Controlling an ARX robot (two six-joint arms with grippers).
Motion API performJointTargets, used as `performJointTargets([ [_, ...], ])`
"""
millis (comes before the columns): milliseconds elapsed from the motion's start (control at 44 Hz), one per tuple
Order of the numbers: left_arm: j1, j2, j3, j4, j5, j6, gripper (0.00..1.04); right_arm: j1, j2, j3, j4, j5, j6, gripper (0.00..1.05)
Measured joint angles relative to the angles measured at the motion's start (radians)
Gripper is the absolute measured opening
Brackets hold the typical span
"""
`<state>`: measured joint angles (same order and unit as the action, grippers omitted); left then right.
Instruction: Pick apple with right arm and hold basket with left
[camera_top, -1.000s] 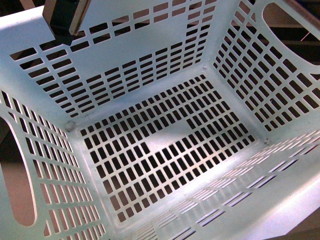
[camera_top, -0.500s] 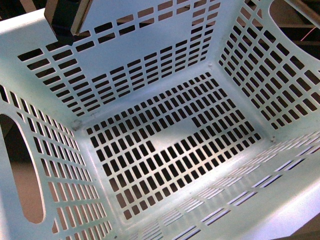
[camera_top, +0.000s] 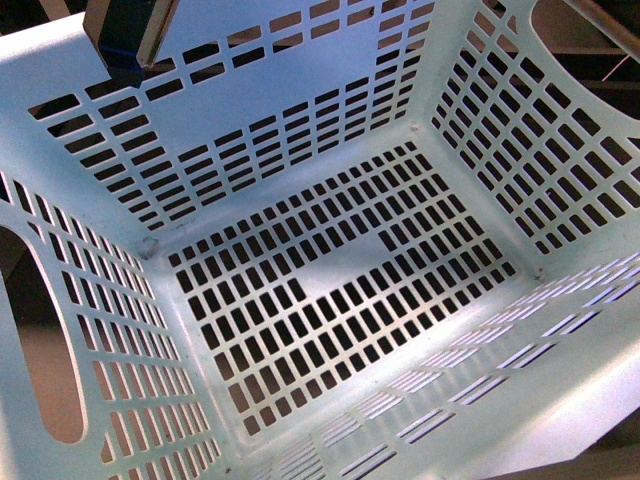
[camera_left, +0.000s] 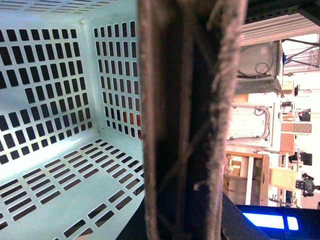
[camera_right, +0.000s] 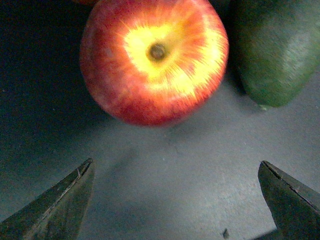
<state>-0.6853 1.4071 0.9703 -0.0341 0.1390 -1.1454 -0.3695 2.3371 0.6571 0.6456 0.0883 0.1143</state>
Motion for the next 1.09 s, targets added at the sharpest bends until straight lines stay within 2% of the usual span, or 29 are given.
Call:
performJointTargets([
  [409,0.0,0.0,0.0,0.0,0.003,0.0,0.07,0.014,0.079,0.174,-0.084,0.006,0.026,0.96],
  [500,0.0,0.0,0.0,0.0,0.003,0.0,0.07,0.02,0.088,0.179,-0.084,0.013,0.031,0.83],
  [545,0.0,0.0,0.0,0.0,0.003,0.0,0.07,0.021,0.087,0.177,-0.079,0.013,0.03,0.8],
  [568,0.0,-0.002,0.0,0.0,0.002,0.0,0.07,-0.022,-0.403,-0.101,-0.059,-0.068,-0.077,0.79],
  [614,0.0,-0.002,0.0,0.0,0.003,0.0,0.07,-0.023,-0.412,-0.109,-0.071,-0.084,-0.077,0.79],
  [727,0.001,-0.002,0.002,0.001,0.0,0.0,0.07,-0.002,-0.719,-0.186,-0.378,-0.225,-0.02,0.79],
  [818,0.002,0.0,0.002,0.0,-0.006,0.0,0.07,0.05,-1.022,-0.17,-0.504,-0.204,0.019,0.79],
  [909,-0.001,-0.003,0.003,0.001,0.011,0.0,0.07,0.14,-1.281,-0.091,-0.548,-0.152,0.051,0.79],
  [1091,-0.001,-0.004,0.003,0.001,0.01,-0.003,0.07,0.312,-1.405,0.018,-0.552,-0.08,0.078,0.79],
])
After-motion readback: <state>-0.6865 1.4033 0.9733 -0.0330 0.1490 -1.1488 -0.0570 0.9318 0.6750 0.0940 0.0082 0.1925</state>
